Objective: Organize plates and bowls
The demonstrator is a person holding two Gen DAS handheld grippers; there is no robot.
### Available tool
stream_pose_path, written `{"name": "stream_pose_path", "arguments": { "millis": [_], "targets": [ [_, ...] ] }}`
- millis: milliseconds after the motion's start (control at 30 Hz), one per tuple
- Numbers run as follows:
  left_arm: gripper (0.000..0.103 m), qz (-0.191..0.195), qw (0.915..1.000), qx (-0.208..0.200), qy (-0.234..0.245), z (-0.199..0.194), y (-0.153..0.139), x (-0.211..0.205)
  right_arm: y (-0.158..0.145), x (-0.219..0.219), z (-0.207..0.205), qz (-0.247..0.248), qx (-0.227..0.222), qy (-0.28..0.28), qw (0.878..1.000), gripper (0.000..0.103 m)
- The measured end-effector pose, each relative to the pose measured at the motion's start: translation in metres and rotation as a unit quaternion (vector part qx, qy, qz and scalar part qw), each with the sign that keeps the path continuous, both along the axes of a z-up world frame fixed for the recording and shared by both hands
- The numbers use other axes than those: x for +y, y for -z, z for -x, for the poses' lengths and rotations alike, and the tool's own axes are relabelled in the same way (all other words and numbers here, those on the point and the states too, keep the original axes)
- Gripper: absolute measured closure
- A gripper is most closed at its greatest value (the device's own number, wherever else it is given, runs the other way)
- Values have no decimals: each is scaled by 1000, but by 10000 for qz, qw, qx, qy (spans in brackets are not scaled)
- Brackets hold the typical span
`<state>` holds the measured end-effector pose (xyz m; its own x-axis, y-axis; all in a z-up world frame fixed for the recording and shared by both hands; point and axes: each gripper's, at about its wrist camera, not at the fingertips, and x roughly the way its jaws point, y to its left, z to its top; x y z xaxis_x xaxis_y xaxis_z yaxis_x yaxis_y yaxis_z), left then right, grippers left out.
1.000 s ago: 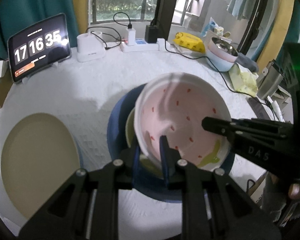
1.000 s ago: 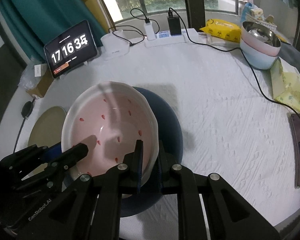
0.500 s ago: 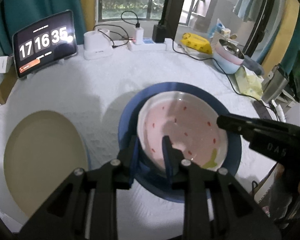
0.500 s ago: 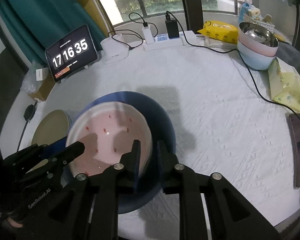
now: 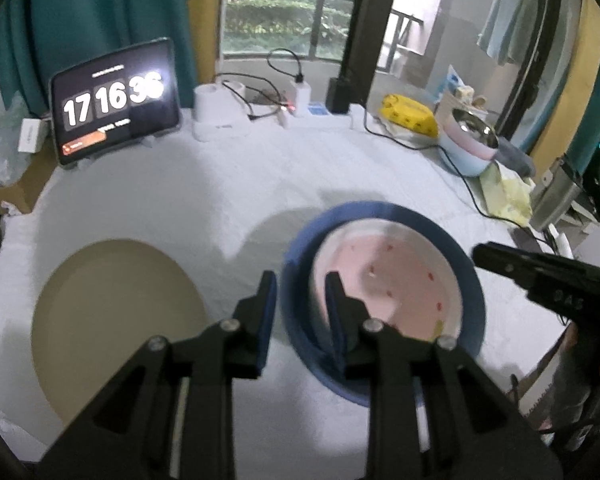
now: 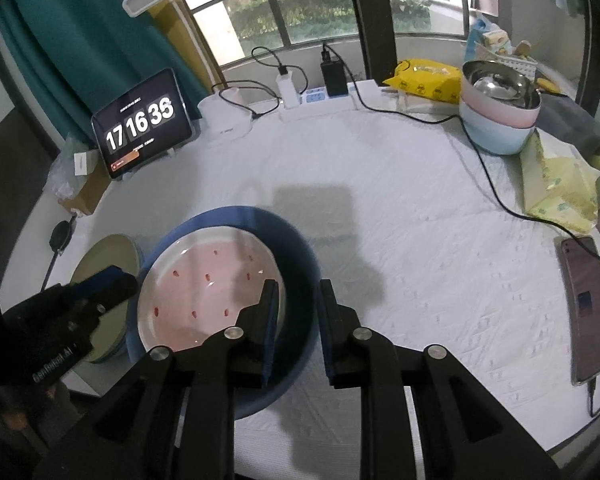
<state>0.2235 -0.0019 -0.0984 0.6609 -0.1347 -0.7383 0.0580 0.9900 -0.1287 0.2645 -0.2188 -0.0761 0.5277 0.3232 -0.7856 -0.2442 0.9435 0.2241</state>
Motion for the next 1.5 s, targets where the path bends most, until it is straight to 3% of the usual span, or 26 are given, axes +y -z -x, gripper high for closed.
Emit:
{"name": "stream_pose_path", "arguments": {
  "millis": [367,567,967,1500],
  "targets": [
    [74,75,9998,67,-153,-7,19,19,9,-18,-5,57,-41,169,9998,82],
    [59,98,9998,139,-81,-10,23,18,22,-20,-9,13,70,169,9998,82],
    [59,-32,9991,407,-90,-16,37,12,16,-24,-8,-187,28,121,9997,82],
    [64,-117,9994,313,45,-17,36,10,25,-10,-9,-103,159,-122,9997,81]
  ]
}}
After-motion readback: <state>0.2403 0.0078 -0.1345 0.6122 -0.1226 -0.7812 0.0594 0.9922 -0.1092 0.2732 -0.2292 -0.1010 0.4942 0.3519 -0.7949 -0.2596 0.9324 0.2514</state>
